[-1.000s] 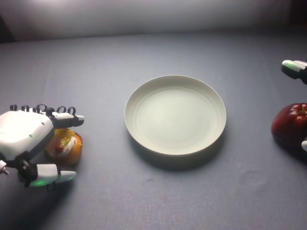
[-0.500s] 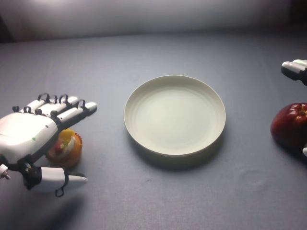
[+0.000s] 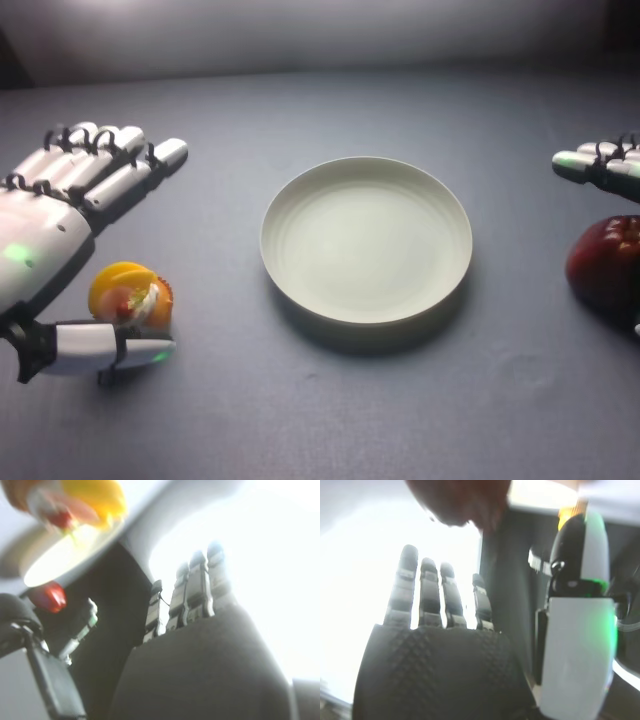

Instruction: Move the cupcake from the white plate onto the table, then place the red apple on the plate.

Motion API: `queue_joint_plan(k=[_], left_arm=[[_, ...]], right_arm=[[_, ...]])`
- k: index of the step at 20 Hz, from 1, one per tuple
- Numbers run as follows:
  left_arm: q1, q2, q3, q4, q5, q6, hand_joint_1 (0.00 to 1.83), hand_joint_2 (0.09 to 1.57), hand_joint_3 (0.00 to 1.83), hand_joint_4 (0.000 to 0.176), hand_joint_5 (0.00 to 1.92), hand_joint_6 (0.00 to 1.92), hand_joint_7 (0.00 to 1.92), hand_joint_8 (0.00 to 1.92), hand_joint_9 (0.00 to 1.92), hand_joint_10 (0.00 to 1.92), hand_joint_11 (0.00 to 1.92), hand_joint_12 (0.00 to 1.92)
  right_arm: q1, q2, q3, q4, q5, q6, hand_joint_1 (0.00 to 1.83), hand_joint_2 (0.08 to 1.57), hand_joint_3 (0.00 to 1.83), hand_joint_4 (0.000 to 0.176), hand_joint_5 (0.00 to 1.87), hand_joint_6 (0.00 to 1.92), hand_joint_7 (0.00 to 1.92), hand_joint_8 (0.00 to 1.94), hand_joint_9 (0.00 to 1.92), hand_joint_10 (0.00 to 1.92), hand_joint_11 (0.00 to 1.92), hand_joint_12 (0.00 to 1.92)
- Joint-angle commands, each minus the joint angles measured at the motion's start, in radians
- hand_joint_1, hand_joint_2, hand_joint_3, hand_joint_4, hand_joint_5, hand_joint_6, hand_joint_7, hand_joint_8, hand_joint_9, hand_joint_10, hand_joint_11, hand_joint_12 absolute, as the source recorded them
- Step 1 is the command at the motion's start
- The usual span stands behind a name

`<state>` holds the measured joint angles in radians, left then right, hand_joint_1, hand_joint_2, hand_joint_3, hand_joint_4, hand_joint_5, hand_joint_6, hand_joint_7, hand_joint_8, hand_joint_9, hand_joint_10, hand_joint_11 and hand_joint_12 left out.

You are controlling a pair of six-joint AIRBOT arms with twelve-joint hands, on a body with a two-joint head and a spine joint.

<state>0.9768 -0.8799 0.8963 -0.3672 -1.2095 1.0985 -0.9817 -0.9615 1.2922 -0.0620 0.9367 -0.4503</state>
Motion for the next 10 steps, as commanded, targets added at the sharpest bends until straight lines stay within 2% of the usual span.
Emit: queue_joint_plan(k=[1, 2, 3, 4, 5, 6, 7, 8, 9, 10], left_arm=[[-0.003, 0.01, -0.003, 0.025, -0.144, -0.001, 0.84, 0.83, 0.0, 0.176, 0.0, 0.0, 0.0, 0.0, 0.0, 0.0, 0.0, 0.0], [-0.001, 0.013, -0.008, 0.028, -0.15, -0.001, 0.84, 0.83, 0.0, 0.176, 0.0, 0.0, 0.0, 0.0, 0.0, 0.0, 0.0, 0.0], [0.003, 0.018, -0.013, 0.03, -0.157, -0.001, 0.85, 0.82, 0.0, 0.176, 0.0, 0.0, 0.0, 0.0, 0.0, 0.0, 0.0, 0.0], [0.008, 0.023, -0.017, 0.031, -0.161, -0.001, 0.85, 0.82, 0.0, 0.176, 0.0, 0.0, 0.0, 0.0, 0.0, 0.0, 0.0, 0.0], [0.01, 0.025, -0.019, 0.03, -0.163, -0.002, 0.85, 0.82, 0.0, 0.176, 0.0, 0.0, 0.0, 0.0, 0.0, 0.0, 0.0, 0.0], [0.011, 0.025, -0.018, 0.029, -0.16, -0.002, 0.83, 0.82, 0.0, 0.176, 0.0, 0.0, 0.0, 0.0, 0.0, 0.0, 0.0, 0.0], [0.011, 0.024, -0.018, 0.027, -0.155, -0.002, 0.83, 0.82, 0.0, 0.176, 0.0, 0.0, 0.0, 0.0, 0.0, 0.0, 0.0, 0.0], [0.011, 0.023, -0.018, 0.025, -0.153, -0.002, 0.84, 0.83, 0.0, 0.176, 0.0, 0.0, 0.0, 0.0, 0.0, 0.0, 0.0, 0.0], [0.013, 0.022, -0.018, 0.023, -0.154, -0.002, 0.83, 0.83, 0.0, 0.176, 0.0, 0.0, 0.0, 0.0, 0.0, 0.0, 0.0, 0.0], [0.017, 0.022, -0.018, 0.021, -0.158, -0.002, 0.83, 0.83, 0.0, 0.176, 0.0, 0.0, 0.0, 0.0, 0.0, 0.0, 0.0, 0.0]], right_arm=[[0.026, -0.011, 0.016, 0.006, 0.04, 0.001, 1.22, 0.88, 0.0, 0.06, 0.36, 0.02, 0.41, 0.02, 0.57, 0.08, 0.45, 0.78], [0.044, -0.021, 0.029, -0.006, 0.011, 0.001, 1.22, 0.88, 0.0, 0.06, 0.36, 0.02, 0.41, 0.02, 0.57, 0.08, 0.45, 0.78], [0.066, -0.035, 0.048, -0.027, -0.033, 0.001, 1.28, 1.02, 0.0, 0.0, 1.03, 0.53, 1.1, 0.63, 1.13, 0.31, 0.89, 1.08], [0.083, -0.044, 0.06, -0.042, -0.062, 0.002, 1.26, 1.06, 0.0, 0.009, 1.1, 0.73, 1.06, 0.83, 1.13, 0.69, 0.95, 1.29], [0.097, -0.048, 0.067, -0.059, -0.083, 0.002, 1.26, 1.06, 0.0, 0.009, 1.1, 0.73, 1.06, 0.83, 1.13, 0.69, 0.95, 1.29], [0.103, -0.048, 0.067, -0.07, -0.089, 0.002, 1.38, 1.09, 0.0, 0.0, 0.99, 1.0, 1.01, 0.83, 0.98, 1.13, 0.78, 1.38], [0.107, -0.048, 0.066, -0.077, -0.089, 0.001, 1.38, 1.09, 0.0, 0.0, 0.99, 1.0, 1.01, 0.83, 0.98, 1.13, 0.78, 1.38], [0.113, -0.049, 0.066, -0.077, -0.085, -0.002, 1.47, 1.11, 0.0, 0.0, 0.97, 1.02, 0.9, 1.08, 0.97, 1.14, 0.71, 1.41], [0.119, -0.049, 0.066, -0.077, -0.074, -0.002, 1.37, 1.12, 0.0, 0.0, 0.93, 1.05, 0.91, 1.08, 0.94, 1.24, 0.85, 1.43], [0.135, -0.048, 0.064, -0.077, -0.05, -0.002, 1.37, 1.12, 0.0, 0.0, 0.93, 1.05, 0.91, 1.08, 0.94, 1.24, 0.85, 1.43]])
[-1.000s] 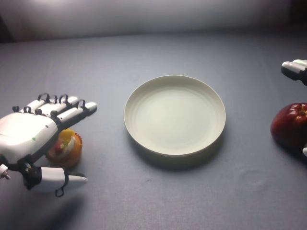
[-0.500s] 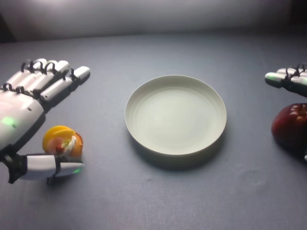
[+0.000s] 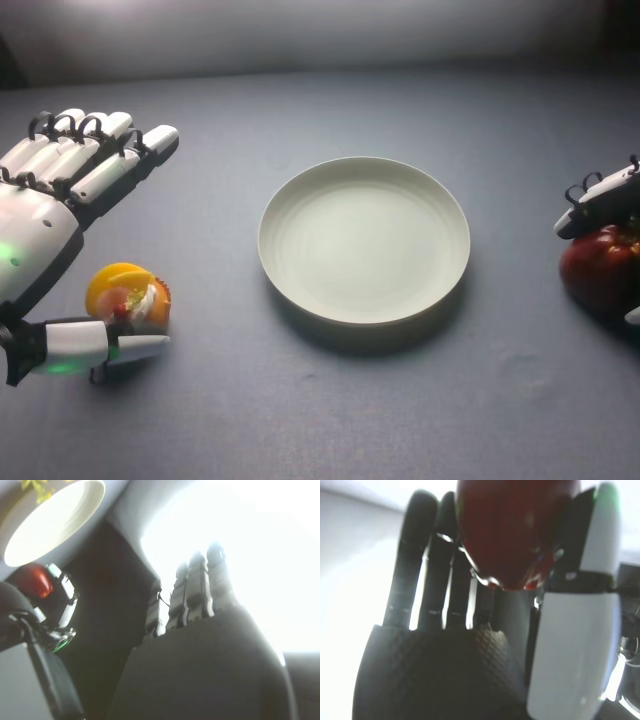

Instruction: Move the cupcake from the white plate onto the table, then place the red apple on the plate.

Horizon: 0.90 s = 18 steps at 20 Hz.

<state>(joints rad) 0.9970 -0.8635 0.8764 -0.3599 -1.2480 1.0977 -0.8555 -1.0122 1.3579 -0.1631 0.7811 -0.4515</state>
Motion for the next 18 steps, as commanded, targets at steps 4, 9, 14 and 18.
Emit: queue_joint_plan(k=[4, 9, 14, 18], left_arm=[[0.003, 0.005, 0.001, 0.009, -0.128, -0.007, 0.81, 0.84, 0.0, 0.176, 0.0, 0.0, 0.0, 0.0, 0.0, 0.0, 0.0, 0.0], [0.004, 0.003, 0.002, 0.011, -0.135, -0.01, 0.79, 0.84, 0.0, 0.176, 0.0, 0.0, 0.0, 0.0, 0.0, 0.0, 0.0, 0.0], [-0.002, -0.006, 0.009, 0.02, -0.13, -0.014, 0.77, 0.83, 0.0, 0.176, 0.0, 0.0, 0.0, 0.0, 0.0, 0.0, 0.0, 0.0], [-0.014, -0.02, 0.017, 0.027, -0.12, -0.016, 0.76, 0.83, 0.0, 0.176, 0.0, 0.0, 0.0, 0.0, 0.0, 0.0, 0.0, 0.0]], right_arm=[[0.082, -0.005, -0.014, 0.024, 0.22, 0.001, 1.39, 1.06, 0.0, 0.0, 0.96, 1.02, 1.13, 0.66, 1.1, 0.95, 0.95, 1.04], [0.241, -0.116, 0.036, -0.068, 0.263, 0.05, 1.39, 1.04, 0.0, 0.0, 1.0, 1.02, 1.37, 0.13, 1.05, 0.98, 0.77, 1.05], [0.352, -0.266, 0.125, -0.173, 0.175, 0.121, 1.28, 1.0, 0.0, 0.0, 1.23, 0.66, 1.41, 0.12, 0.98, 0.58, 0.29, 1.38], [0.379, -0.371, 0.176, -0.247, 0.05, 0.143, 1.29, 1.0, 0.0, 0.0, 1.38, 0.19, 1.21, 0.75, 1.05, 0.69, 0.65, 1.45]])
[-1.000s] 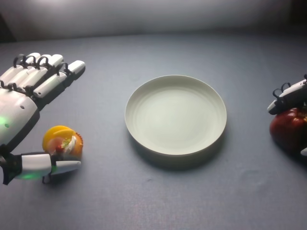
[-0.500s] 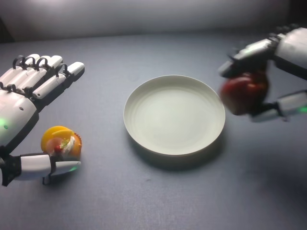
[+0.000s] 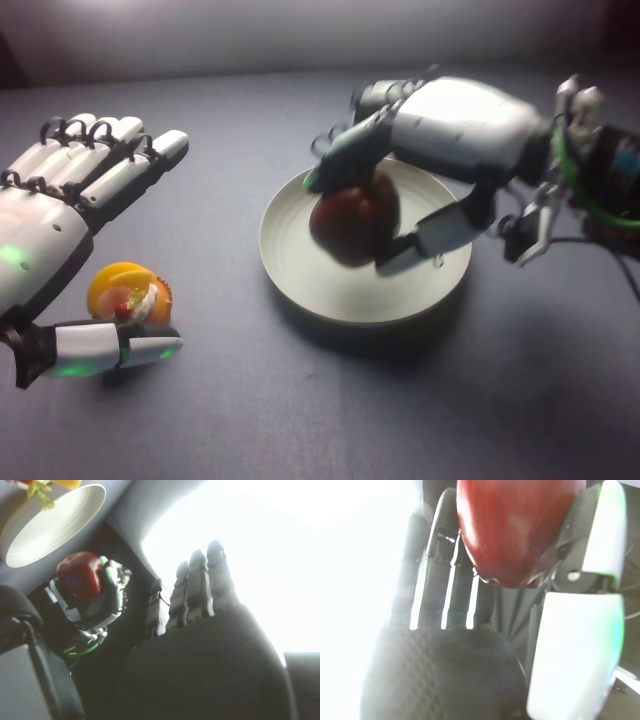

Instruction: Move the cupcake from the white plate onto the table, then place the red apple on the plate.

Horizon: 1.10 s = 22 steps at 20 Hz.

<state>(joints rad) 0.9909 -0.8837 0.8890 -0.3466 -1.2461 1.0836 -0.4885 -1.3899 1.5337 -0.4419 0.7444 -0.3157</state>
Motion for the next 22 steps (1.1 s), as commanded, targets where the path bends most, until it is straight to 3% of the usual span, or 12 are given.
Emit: queue_joint_plan(k=[1, 2, 3, 4, 6, 8, 10, 11, 12, 14, 20, 22], left_arm=[[-0.009, -0.001, 0.005, 0.016, -0.122, -0.002, 0.77, 0.84, 0.0, 0.176, 0.0, 0.0, 0.0, 0.0, 0.0, 0.0, 0.0, 0.0], [-0.013, -0.004, 0.006, 0.018, -0.12, -0.002, 0.77, 0.84, 0.0, 0.176, 0.0, 0.0, 0.0, 0.0, 0.0, 0.0, 0.0, 0.0], [-0.014, -0.005, 0.007, 0.019, -0.118, -0.003, 0.77, 0.84, 0.0, 0.176, 0.0, 0.0, 0.0, 0.0, 0.0, 0.0, 0.0, 0.0], [-0.015, -0.006, 0.008, 0.02, -0.117, -0.006, 0.77, 0.84, 0.0, 0.176, 0.0, 0.0, 0.0, 0.0, 0.0, 0.0, 0.0, 0.0], [-0.015, -0.007, 0.008, 0.021, -0.115, -0.01, 0.77, 0.83, 0.0, 0.176, 0.0, 0.0, 0.0, 0.0, 0.0, 0.0, 0.0, 0.0], [-0.015, -0.007, 0.009, 0.02, -0.115, -0.012, 0.76, 0.82, 0.0, 0.176, 0.0, 0.0, 0.0, 0.0, 0.0, 0.0, 0.0, 0.0], [-0.016, -0.008, 0.009, 0.02, -0.118, -0.013, 0.76, 0.82, 0.0, 0.176, 0.0, 0.0, 0.0, 0.0, 0.0, 0.0, 0.0, 0.0], [-0.016, -0.008, 0.009, 0.02, -0.119, -0.015, 0.74, 0.82, 0.0, 0.176, 0.0, 0.0, 0.0, 0.0, 0.0, 0.0, 0.0, 0.0], [-0.016, -0.009, 0.009, 0.02, -0.119, -0.016, 0.74, 0.83, 0.0, 0.176, 0.0, 0.0, 0.0, 0.0, 0.0, 0.0, 0.0, 0.0], [-0.014, -0.01, 0.008, 0.02, -0.12, -0.02, 0.73, 0.83, 0.0, 0.176, 0.0, 0.0, 0.0, 0.0, 0.0, 0.0, 0.0, 0.0], [-0.002, -0.003, 0.003, 0.019, -0.145, -0.04, 0.74, 0.86, 0.01, 0.175, 0.0, 0.0, 0.0, 0.0, 0.0, 0.0, 0.0, 0.0], [0.006, 0.004, -0.003, 0.017, -0.157, -0.04, 0.76, 0.86, 0.01, 0.176, 0.0, 0.0, 0.0, 0.0, 0.0, 0.0, 0.0, 0.0]], right_arm=[[0.013, -0.006, 0.006, 0.02, 0.062, 0.007, 1.28, 1.0, 0.0, 0.0, 1.38, 0.16, 1.2, 0.77, 0.98, 0.89, 0.68, 1.5], [0.013, -0.026, 0.019, 0.005, 0.022, 0.007, 1.28, 1.0, 0.0, 0.0, 1.38, 0.16, 1.2, 0.77, 0.98, 0.89, 0.68, 1.5], [0.013, -0.036, 0.027, -0.002, 0.003, 0.007, 1.14, 0.97, 0.0, 0.0, 0.86, 0.15, 0.58, 0.34, 0.61, 1.0, 0.57, 1.49], [0.013, -0.049, 0.039, -0.009, -0.024, 0.007, 1.04, 0.97, 0.0, 0.013, 0.65, 0.03, 0.42, 0.14, 0.41, 0.93, 0.32, 1.48], [0.013, -0.067, 0.06, -0.027, -0.067, 0.007, 0.99, 0.94, 0.0, 0.069, 0.51, 0.0, 0.35, 0.02, 0.3, 0.42, 0.03, 1.17], [0.013, -0.071, 0.067, -0.033, -0.09, 0.007, 1.0, 0.91, 0.0, 0.066, 0.36, 0.0, 0.27, 0.0, 0.31, 0.08, 0.03, 0.97], [0.013, -0.071, 0.069, -0.035, -0.104, 0.007, 0.96, 0.88, 0.0, 0.165, 0.09, 0.0, 0.1, 0.0, 0.26, 0.01, 0.09, 1.0], [0.013, -0.07, 0.067, -0.035, -0.104, 0.007, 0.99, 0.85, 0.0, 0.174, 0.02, 0.0, 0.02, 0.0, 0.12, 0.0, 0.02, 0.91], [0.013, -0.07, 0.063, -0.035, -0.103, 0.007, 1.02, 0.84, 0.0, 0.176, 0.0, 0.0, 0.0, 0.0, 0.02, 0.0, 0.0, 0.44], [0.013, -0.061, 0.043, -0.033, -0.093, 0.007, 1.03, 0.82, 0.0, 0.176, 0.0, 0.0, 0.0, 0.0, 0.0, 0.0, 0.1, 0.06], [0.008, 0.079, -0.035, 0.057, 0.029, -0.015, 0.56, 0.78, 0.0, 0.176, 0.0, 0.0, 0.0, 0.0, 0.0, 0.0, 0.2, 0.09], [-0.018, 0.156, -0.086, 0.146, 0.121, -0.066, 0.64, 0.8, 0.0, 0.176, 0.0, 0.0, 0.0, 0.0, 0.0, 0.0, 0.01, 0.02]])
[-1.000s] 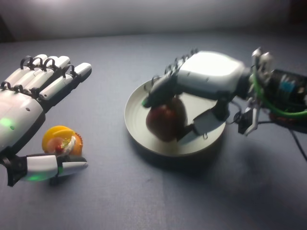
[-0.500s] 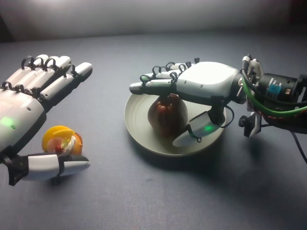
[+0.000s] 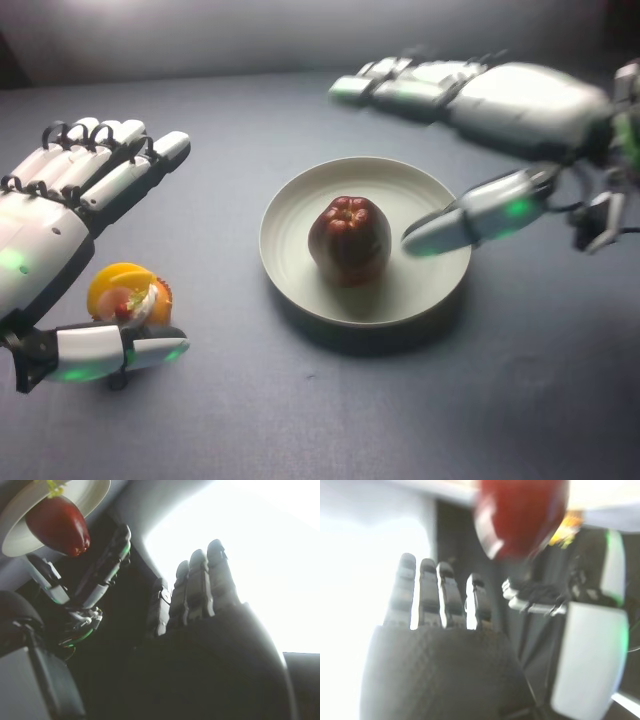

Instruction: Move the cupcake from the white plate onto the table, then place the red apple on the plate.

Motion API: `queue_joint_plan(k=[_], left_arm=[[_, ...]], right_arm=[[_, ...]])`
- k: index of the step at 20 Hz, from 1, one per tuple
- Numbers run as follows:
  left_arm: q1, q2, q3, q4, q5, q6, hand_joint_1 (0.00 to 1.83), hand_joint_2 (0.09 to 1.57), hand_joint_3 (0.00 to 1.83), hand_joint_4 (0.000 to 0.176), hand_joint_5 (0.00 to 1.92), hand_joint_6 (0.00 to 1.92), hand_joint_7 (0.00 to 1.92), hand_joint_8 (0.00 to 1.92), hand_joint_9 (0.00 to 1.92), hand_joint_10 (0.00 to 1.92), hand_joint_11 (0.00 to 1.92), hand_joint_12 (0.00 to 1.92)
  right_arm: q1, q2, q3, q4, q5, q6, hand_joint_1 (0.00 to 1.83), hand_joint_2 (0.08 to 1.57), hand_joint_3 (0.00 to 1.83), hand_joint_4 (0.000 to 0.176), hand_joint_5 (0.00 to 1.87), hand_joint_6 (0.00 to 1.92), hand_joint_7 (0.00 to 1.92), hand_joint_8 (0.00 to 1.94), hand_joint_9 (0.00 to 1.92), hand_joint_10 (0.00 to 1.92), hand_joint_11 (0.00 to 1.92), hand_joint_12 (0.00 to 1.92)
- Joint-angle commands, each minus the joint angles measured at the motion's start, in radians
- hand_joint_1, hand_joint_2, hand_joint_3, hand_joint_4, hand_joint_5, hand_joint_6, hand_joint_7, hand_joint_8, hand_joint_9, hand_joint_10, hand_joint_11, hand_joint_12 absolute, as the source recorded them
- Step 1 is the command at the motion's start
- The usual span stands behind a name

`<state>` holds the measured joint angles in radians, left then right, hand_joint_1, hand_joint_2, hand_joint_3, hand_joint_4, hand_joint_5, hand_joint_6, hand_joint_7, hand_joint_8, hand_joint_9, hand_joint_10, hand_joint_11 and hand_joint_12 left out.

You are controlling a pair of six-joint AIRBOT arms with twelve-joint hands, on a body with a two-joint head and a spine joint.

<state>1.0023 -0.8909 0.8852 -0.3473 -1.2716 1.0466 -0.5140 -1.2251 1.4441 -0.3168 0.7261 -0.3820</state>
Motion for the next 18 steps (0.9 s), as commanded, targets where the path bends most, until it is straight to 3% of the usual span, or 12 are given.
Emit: queue_joint_plan(k=[1, 5, 6, 8, 9, 12, 13, 14, 15, 16, 17, 18], left_arm=[[0.0, 0.015, -0.003, 0.015, -0.139, -0.003, 0.74, 0.86, 0.01, 0.176, 0.0, 0.0, 0.0, 0.0, 0.0, 0.0, 0.0, 0.0], [0.024, 0.025, -0.013, 0.003, -0.175, -0.011, 0.79, 0.83, 0.0, 0.176, 0.0, 0.0, 0.0, 0.0, 0.0, 0.0, 0.0, 0.0], [0.028, 0.026, -0.013, -0.001, -0.182, -0.015, 0.8, 0.83, 0.0, 0.176, 0.0, 0.0, 0.0, 0.0, 0.0, 0.0, 0.0, 0.0], [0.04, 0.026, -0.013, -0.01, -0.208, -0.029, 0.77, 0.86, 0.01, 0.176, 0.0, 0.0, 0.0, 0.0, 0.0, 0.0, 0.0, 0.0], [0.044, 0.027, -0.014, -0.012, -0.228, -0.046, 0.76, 0.86, 0.01, 0.176, 0.0, 0.0, 0.0, 0.0, 0.0, 0.0, 0.0, 0.0], [0.054, 0.032, -0.022, 0.003, -0.285, -0.082, 0.71, 0.88, 0.01, 0.176, 0.0, 0.0, 0.0, 0.0, 0.0, 0.0, 0.02, 0.01], [0.057, 0.033, -0.024, 0.01, -0.308, -0.098, 0.68, 0.87, 0.01, 0.165, 0.0, 0.0, 0.0, 0.0, 0.0, 0.0, 0.07, 0.03], [0.062, 0.032, -0.024, 0.017, -0.334, -0.122, 0.69, 0.92, 0.01, 0.142, 0.0, 0.0, 0.06, 0.01, 0.06, 0.01, 0.01, 0.27], [0.074, 0.031, -0.024, 0.028, -0.374, -0.163, 0.64, 1.03, 0.0, 0.095, 0.4, 0.25, 0.13, 0.02, 0.16, 0.02, 0.0, 0.57], [0.078, 0.031, -0.024, 0.032, -0.39, -0.176, 0.41, 1.17, 0.0, 0.16, 0.58, 0.86, 0.15, 0.01, 0.21, 0.01, 0.0, 0.58], [0.085, 0.03, -0.023, 0.039, -0.411, -0.197, 0.27, 1.18, 0.0, 0.15, 0.42, 0.41, 0.2, 0.01, 0.21, 0.0, 0.0, 0.42], [0.094, 0.028, -0.019, 0.047, -0.454, -0.226, 0.27, 1.18, 0.0, 0.15, 0.42, 0.41, 0.2, 0.01, 0.21, 0.0, 0.0, 0.42]], right_arm=[[-0.007, 0.029, -0.02, 0.063, 0.192, -0.022, 0.67, 0.79, 0.0, 0.176, 0.0, 0.0, 0.0, 0.0, 0.0, 0.0, 0.0, 0.0], [-0.128, 0.182, -0.143, 0.208, 0.429, -0.093, 0.94, 0.84, 0.01, 0.176, 0.0, 0.0, 0.0, 0.0, 0.0, 0.0, 0.0, 0.0], [-0.164, 0.201, -0.161, 0.245, 0.482, -0.093, 0.92, 0.84, 0.01, 0.176, 0.0, 0.0, 0.0, 0.0, 0.0, 0.0, 0.0, 0.0], [-0.283, 0.227, -0.199, 0.356, 0.618, -0.093, 0.9, 0.86, 0.02, 0.176, 0.0, 0.0, 0.0, 0.0, 0.0, 0.0, 0.0, 0.0], [-0.391, 0.239, -0.23, 0.449, 0.746, -0.089, 0.9, 0.86, 0.02, 0.176, 0.0, 0.0, 0.0, 0.0, 0.0, 0.0, 0.0, 0.0], [-0.552, 0.244, -0.286, 0.557, 0.928, -0.063, 0.95, 0.79, 0.0, 0.176, 0.0, 0.0, 0.0, 0.0, 0.0, 0.0, 0.01, 0.01], [-0.584, 0.245, -0.303, 0.573, 0.97, -0.063, 0.87, 0.88, 0.0, 0.124, 0.0, 0.0, 0.05, 0.0, 0.06, 0.01, 0.11, 0.07], [-0.606, 0.245, -0.319, 0.585, 1.006, -0.063, 0.76, 0.94, 0.0, 0.023, 0.27, 0.03, 0.31, 0.02, 0.25, 0.03, 0.2, 0.17], [-0.628, 0.244, -0.336, 0.594, 1.036, -0.06, 0.67, 1.08, 0.01, 0.009, 0.22, 0.01, 0.41, 0.03, 0.38, 0.01, 0.14, 0.52], [-0.628, 0.243, -0.338, 0.591, 1.036, -0.06, 0.53, 1.18, 0.01, 0.067, 0.17, 0.0, 0.47, 0.02, 0.45, 0.01, 0.03, 0.75], [-0.627, 0.243, -0.341, 0.578, 1.036, -0.059, 0.48, 1.17, 0.0, 0.012, 0.3, 0.04, 0.37, 0.01, 0.36, 0.0, 0.01, 0.69], [-0.616, 0.242, -0.341, 0.556, 1.037, -0.059, 0.48, 1.17, 0.0, 0.012, 0.3, 0.04, 0.37, 0.01, 0.36, 0.0, 0.01, 0.69]])
